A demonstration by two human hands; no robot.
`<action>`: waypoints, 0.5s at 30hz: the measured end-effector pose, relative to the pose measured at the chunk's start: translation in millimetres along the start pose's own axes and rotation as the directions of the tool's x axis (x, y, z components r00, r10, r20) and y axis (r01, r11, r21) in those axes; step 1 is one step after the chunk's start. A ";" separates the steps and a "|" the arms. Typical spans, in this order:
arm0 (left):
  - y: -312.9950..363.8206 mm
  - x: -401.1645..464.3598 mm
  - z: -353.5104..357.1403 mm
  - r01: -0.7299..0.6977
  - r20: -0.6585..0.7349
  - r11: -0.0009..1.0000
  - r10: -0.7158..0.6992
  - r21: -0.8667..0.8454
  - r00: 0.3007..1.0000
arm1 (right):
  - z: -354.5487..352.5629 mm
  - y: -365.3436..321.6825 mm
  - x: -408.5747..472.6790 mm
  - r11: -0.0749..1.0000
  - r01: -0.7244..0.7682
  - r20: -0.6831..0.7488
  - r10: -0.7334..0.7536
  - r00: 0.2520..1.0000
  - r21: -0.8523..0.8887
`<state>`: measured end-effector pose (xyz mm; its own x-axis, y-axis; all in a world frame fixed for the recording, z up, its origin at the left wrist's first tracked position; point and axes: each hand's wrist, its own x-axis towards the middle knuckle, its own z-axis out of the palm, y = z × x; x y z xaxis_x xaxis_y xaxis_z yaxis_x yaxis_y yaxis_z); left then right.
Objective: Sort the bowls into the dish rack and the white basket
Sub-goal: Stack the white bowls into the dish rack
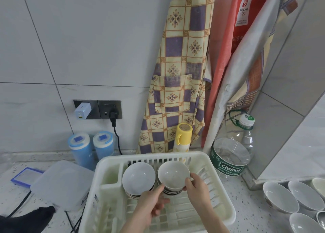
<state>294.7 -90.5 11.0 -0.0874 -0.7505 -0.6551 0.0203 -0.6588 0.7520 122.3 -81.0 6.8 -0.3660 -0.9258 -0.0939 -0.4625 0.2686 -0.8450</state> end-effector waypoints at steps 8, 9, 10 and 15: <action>-3.8 0.7 5.9 -0.010 0.055 0.999 0.008 0.050 0.998 | 1.9 2.0 1.4 1.000 -0.005 0.008 0.005 1.000 -0.010; -4.3 1.1 6.3 -0.016 0.053 0.999 0.014 0.046 0.998 | 2.3 2.1 1.8 1.000 -0.011 0.005 0.011 1.000 -0.002; -4.7 1.5 6.6 -0.022 0.050 0.999 0.020 0.040 0.999 | 2.7 2.0 2.1 1.000 -0.020 -0.001 0.020 1.000 0.011; -7.0 1.5 7.2 -0.022 0.064 1.000 0.022 0.012 0.998 | 3.6 4.0 3.0 0.999 -0.043 -0.016 0.044 0.999 0.025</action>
<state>287.2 -86.6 5.2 -0.1507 -0.7596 -0.6327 0.0098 -0.6412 0.7673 122.3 -83.7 1.3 -0.3984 -0.9090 -0.1225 -0.4261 0.3017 -0.8529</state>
